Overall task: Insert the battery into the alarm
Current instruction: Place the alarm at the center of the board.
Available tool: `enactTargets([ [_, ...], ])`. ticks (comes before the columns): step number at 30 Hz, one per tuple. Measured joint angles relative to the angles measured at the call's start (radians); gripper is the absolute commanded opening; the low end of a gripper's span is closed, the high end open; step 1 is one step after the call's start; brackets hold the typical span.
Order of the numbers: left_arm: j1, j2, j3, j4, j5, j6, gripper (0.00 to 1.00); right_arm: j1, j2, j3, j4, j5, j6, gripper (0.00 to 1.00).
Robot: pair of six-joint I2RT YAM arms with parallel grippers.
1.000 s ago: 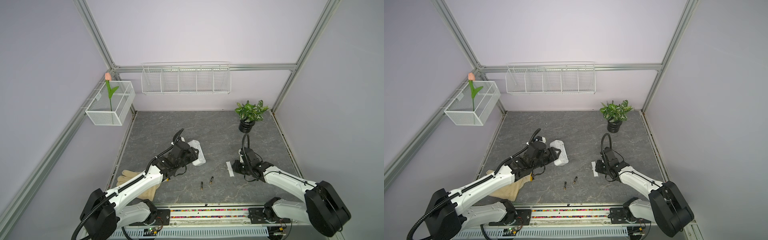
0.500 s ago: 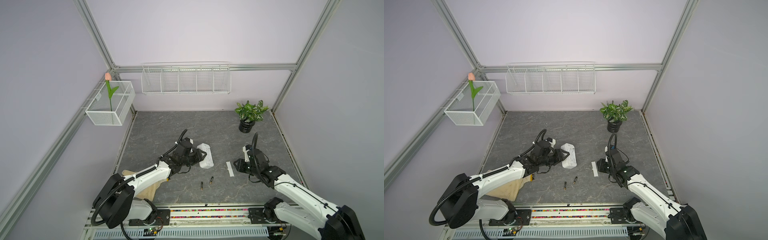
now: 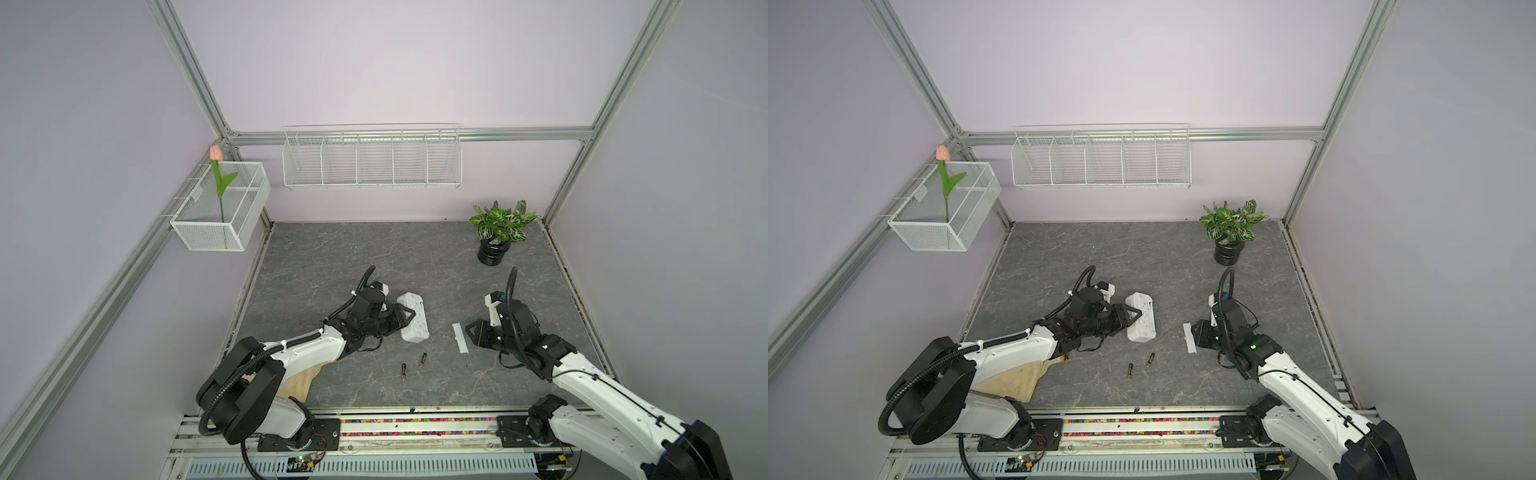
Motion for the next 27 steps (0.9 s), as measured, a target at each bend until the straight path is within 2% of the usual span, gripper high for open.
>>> enactTargets([
  [6,0.000,0.039,-0.013,0.026,0.000,-0.006,0.39,0.004,0.000,0.000,0.000,-0.001,0.000,0.37],
  [16,0.000,0.058,-0.026,0.037,0.002,-0.021,0.45,0.005,0.001,-0.001,0.000,-0.005,0.000,0.38],
  [27,0.003,0.074,-0.038,0.052,0.003,-0.036,0.57,0.010,0.008,-0.001,0.000,-0.008,0.004,0.40],
])
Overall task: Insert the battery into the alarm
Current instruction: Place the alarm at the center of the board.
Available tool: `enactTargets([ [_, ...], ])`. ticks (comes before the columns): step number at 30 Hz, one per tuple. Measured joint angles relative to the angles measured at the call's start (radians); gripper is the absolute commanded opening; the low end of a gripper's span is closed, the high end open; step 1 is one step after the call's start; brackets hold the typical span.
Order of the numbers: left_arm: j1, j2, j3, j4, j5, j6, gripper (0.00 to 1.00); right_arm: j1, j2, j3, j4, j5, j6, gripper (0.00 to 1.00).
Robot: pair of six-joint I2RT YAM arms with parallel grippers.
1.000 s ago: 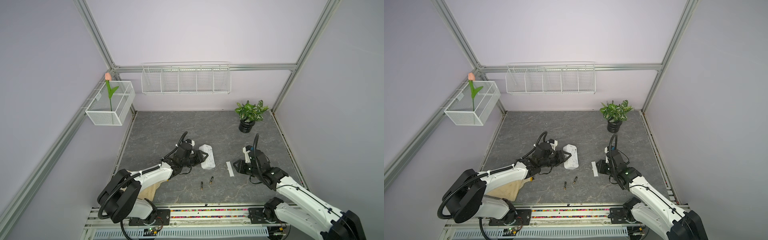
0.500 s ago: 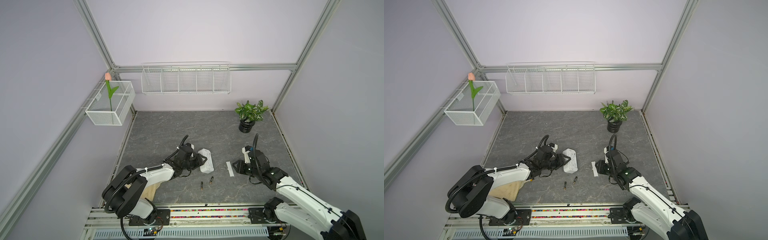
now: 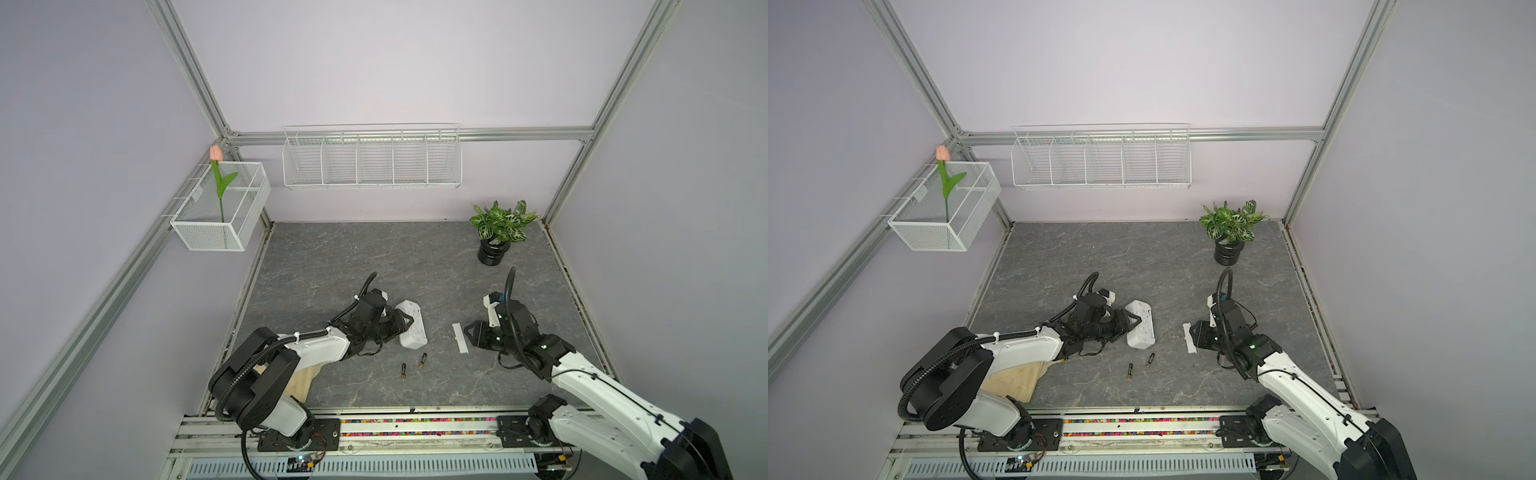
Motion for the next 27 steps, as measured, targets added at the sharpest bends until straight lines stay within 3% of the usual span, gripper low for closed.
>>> enactTargets([
  [3,0.000,0.000,-0.008,0.000,-0.003,0.002,0.64,0.002,0.000,0.000,0.000,0.000,0.002,0.40],
  [16,0.002,-0.058,-0.026,-0.094,-0.046,0.021,0.75,0.035,0.027,0.002,-0.018,0.020,0.015,0.43],
  [27,0.002,-0.145,-0.024,-0.211,-0.109,0.070,0.77,0.256,0.166,0.089,-0.084,0.171,0.092,0.41],
])
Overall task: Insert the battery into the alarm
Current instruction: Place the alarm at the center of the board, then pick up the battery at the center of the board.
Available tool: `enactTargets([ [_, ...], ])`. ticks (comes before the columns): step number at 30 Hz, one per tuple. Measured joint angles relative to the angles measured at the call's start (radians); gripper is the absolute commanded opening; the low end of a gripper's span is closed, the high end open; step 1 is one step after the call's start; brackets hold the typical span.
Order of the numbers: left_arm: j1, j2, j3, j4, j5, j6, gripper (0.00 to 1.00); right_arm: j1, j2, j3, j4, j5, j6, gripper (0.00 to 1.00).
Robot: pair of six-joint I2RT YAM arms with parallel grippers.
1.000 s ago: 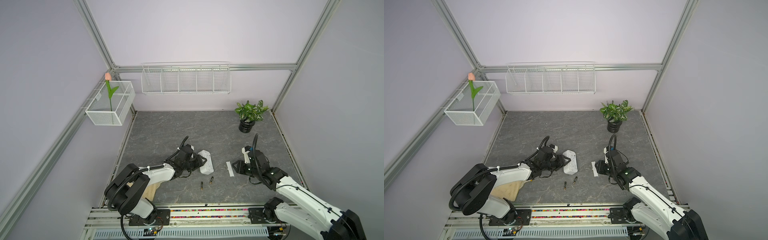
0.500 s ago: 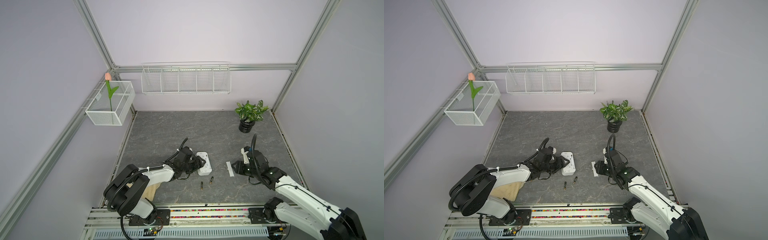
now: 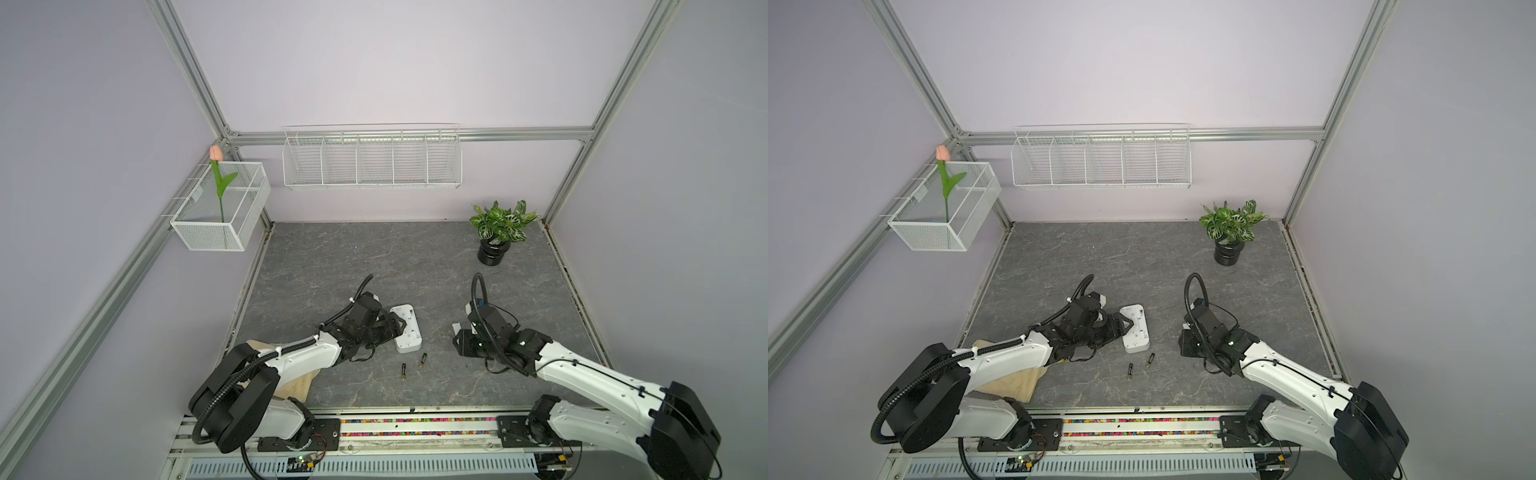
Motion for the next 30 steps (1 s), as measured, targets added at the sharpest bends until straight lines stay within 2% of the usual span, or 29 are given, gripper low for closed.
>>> enactTargets([
  [3,0.000,-0.053,0.000,-0.050,-0.037,0.016,0.81,0.072,0.044,0.019,0.002,0.036,0.034,0.41],
  [10,0.002,-0.196,0.000,-0.162,-0.154,0.036,1.00,0.213,0.177,0.083,0.029,0.118,0.121,0.39],
  [21,0.025,-0.398,-0.131,-0.216,-0.307,-0.024,1.00,0.288,0.347,0.179,0.053,0.182,0.208,0.34],
  [30,0.026,-0.428,-0.140,-0.236,-0.343,-0.040,1.00,0.332,0.452,0.225,0.056,0.185,0.246,0.30],
])
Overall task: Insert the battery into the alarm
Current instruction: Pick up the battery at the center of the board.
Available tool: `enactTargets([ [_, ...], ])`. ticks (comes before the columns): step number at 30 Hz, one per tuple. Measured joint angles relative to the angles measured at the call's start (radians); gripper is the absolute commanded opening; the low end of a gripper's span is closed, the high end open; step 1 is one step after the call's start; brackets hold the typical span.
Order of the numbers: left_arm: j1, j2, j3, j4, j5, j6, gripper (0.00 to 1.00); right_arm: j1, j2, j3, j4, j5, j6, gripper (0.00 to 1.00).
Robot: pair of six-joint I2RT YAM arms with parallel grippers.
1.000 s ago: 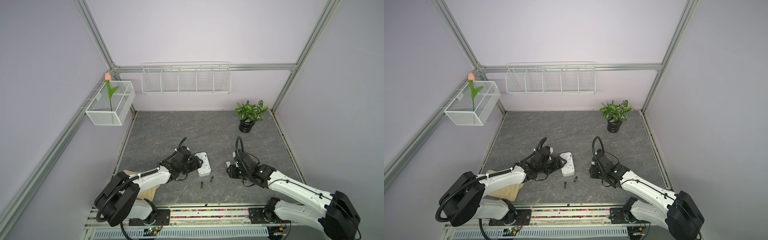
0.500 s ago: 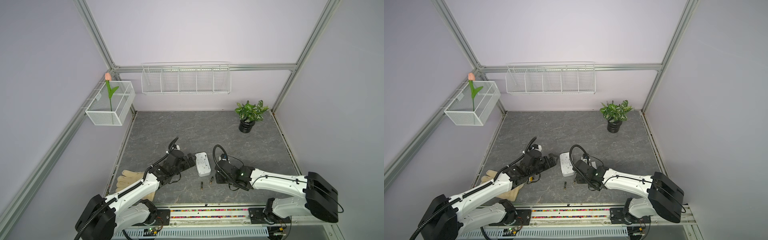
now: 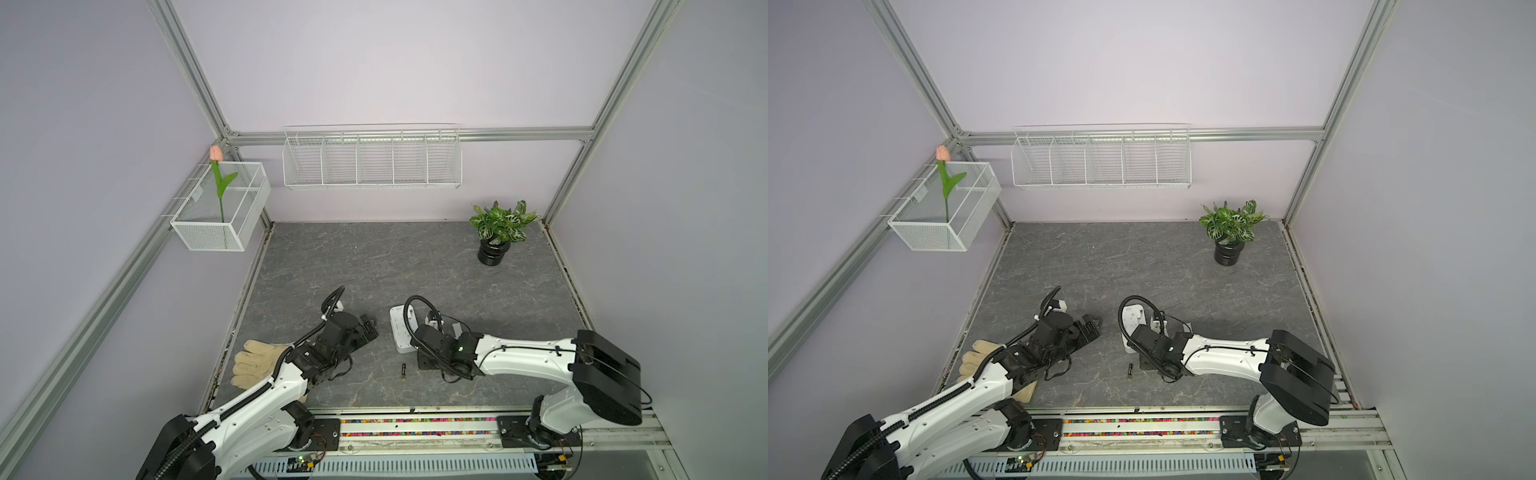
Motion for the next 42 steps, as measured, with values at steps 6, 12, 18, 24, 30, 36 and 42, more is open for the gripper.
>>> enactTargets([
  [6,0.000,0.014,0.000,0.000,-0.001,0.000,1.00,0.007,0.049,0.009,0.004,-0.001,0.014,0.28],
  [12,0.000,0.017,0.000,-0.004,-0.001,-0.001,1.00,0.009,0.088,0.029,0.003,-0.002,0.018,0.27],
  [18,0.000,0.018,0.000,-0.006,-0.001,-0.007,1.00,0.013,0.119,0.067,-0.014,-0.004,0.018,0.22],
  [24,0.000,0.020,0.000,-0.007,-0.008,-0.008,1.00,0.021,0.137,0.100,-0.061,0.000,0.013,0.21],
  [30,0.000,0.021,0.000,-0.007,-0.010,-0.008,1.00,0.027,0.154,0.132,-0.124,0.012,0.002,0.25],
  [36,0.000,0.021,0.000,-0.007,-0.015,-0.008,1.00,0.037,0.173,0.149,-0.145,0.014,-0.014,0.23],
  [42,0.000,0.021,0.000,-0.007,-0.014,-0.008,1.00,0.041,0.177,0.155,-0.155,0.014,-0.020,0.20],
])
